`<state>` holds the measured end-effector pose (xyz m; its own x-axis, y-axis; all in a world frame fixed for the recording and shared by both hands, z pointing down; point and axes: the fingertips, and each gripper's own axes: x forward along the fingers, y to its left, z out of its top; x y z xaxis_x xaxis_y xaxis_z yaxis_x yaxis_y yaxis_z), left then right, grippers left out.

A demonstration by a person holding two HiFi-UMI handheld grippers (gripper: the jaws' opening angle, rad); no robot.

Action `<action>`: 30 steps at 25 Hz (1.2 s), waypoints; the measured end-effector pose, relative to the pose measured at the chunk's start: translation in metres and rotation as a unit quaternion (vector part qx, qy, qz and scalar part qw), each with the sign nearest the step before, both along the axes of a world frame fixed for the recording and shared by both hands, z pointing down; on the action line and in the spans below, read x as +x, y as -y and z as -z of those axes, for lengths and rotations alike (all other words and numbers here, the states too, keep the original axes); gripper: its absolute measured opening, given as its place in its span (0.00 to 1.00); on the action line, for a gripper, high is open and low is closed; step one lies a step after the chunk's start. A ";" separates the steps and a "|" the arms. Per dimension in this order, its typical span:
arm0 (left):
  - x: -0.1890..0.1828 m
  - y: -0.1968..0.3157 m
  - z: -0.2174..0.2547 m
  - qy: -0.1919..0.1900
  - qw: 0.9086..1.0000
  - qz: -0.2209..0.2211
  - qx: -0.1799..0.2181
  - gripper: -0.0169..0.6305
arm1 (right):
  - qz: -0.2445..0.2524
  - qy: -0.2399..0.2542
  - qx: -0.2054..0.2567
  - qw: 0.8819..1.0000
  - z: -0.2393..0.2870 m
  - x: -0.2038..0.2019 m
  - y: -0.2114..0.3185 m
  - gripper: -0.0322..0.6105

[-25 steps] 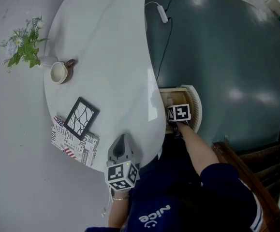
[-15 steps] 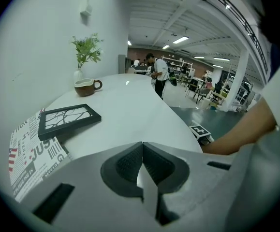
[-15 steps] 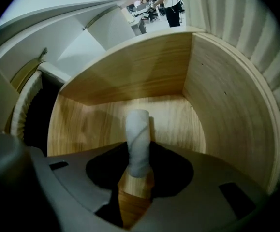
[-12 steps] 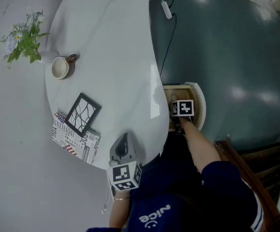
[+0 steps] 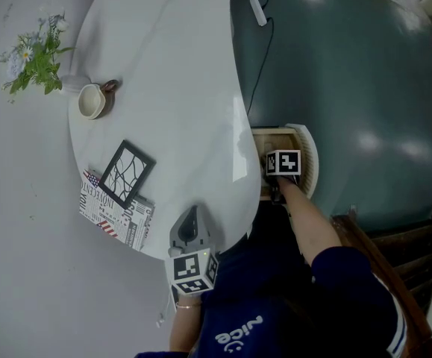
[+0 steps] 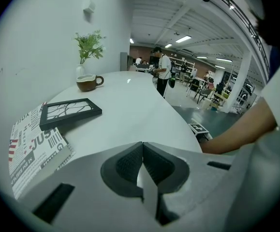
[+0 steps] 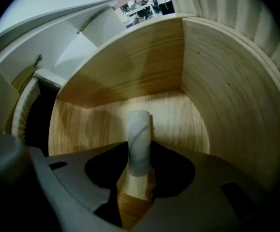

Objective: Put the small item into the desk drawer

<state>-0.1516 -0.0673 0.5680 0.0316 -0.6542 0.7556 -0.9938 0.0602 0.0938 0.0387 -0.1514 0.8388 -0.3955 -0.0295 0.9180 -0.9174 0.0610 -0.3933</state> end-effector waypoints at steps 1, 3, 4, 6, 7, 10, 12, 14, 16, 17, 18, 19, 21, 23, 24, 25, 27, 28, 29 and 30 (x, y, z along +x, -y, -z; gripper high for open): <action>0.001 0.000 0.000 0.000 1.000 -0.001 0.000 0.03 | 0.002 0.004 0.000 1.000 0.001 -0.002 0.000 0.31; 0.004 0.001 0.001 -0.002 1.000 -0.004 0.002 0.03 | -0.004 0.013 -0.004 1.000 0.002 -0.004 -0.001 0.38; 0.005 0.002 0.002 -0.003 1.000 -0.006 0.004 0.03 | -0.009 0.016 -0.006 1.000 0.003 -0.004 0.000 0.38; 0.008 0.005 0.004 -0.003 1.000 -0.008 0.009 0.03 | -0.011 0.017 -0.006 1.000 0.007 -0.003 0.000 0.39; 0.009 0.006 0.005 -0.003 1.000 -0.009 0.012 0.03 | -0.010 0.017 -0.003 1.000 0.011 -0.002 0.001 0.39; 0.013 0.010 0.009 -0.003 1.000 -0.012 0.020 0.03 | -0.014 0.023 0.015 1.000 0.024 0.001 0.008 0.39; 0.017 0.011 0.013 -0.004 1.000 -0.015 0.026 0.03 | -0.020 0.028 0.029 0.999 0.035 0.002 0.012 0.39; 0.020 0.013 0.016 -0.007 0.999 -0.017 0.032 0.03 | -0.025 0.035 0.044 0.998 0.046 0.003 0.016 0.39; 0.024 0.014 0.019 -0.010 0.999 -0.018 0.038 0.03 | -0.025 0.040 0.060 0.997 0.060 0.003 0.018 0.39; 0.026 0.014 0.021 -0.012 0.999 -0.018 0.041 0.03 | -0.023 0.041 0.067 0.997 0.067 0.004 0.018 0.39; 0.028 0.015 0.022 -0.013 0.999 -0.019 0.044 0.03 | -0.021 0.043 0.074 0.996 0.074 0.004 0.019 0.39; 0.030 0.016 0.024 -0.015 0.999 -0.020 0.048 0.03 | -0.018 0.045 0.081 0.996 0.080 0.004 0.019 0.39; 0.034 0.018 0.028 -0.020 0.998 -0.020 0.055 0.03 | -0.016 0.049 0.095 0.994 0.095 0.005 0.020 0.39; 0.037 0.019 0.033 -0.024 0.997 -0.021 0.063 0.03 | -0.018 0.053 0.107 0.993 0.108 0.006 0.019 0.39; 0.039 0.020 0.035 -0.025 0.997 -0.023 0.067 0.03 | -0.019 0.055 0.113 0.992 0.115 0.008 0.018 0.39; 0.041 0.020 0.036 -0.025 0.997 -0.025 0.071 0.03 | -0.020 0.058 0.119 0.991 0.121 0.009 0.018 0.39; 0.044 0.022 0.038 -0.026 0.996 -0.028 0.077 0.03 | -0.023 0.067 0.134 0.988 0.133 0.009 0.017 0.39; 0.044 0.023 0.038 -0.028 0.996 -0.029 0.079 0.03 | -0.024 0.072 0.142 0.987 0.139 0.008 0.017 0.39; 0.045 0.023 0.038 -0.030 0.996 -0.030 0.081 0.03 | -0.025 0.077 0.149 0.986 0.144 0.007 0.016 0.39; 0.046 0.023 0.038 -0.033 0.996 -0.030 0.083 0.03 | -0.023 0.080 0.157 0.984 0.151 0.007 0.015 0.39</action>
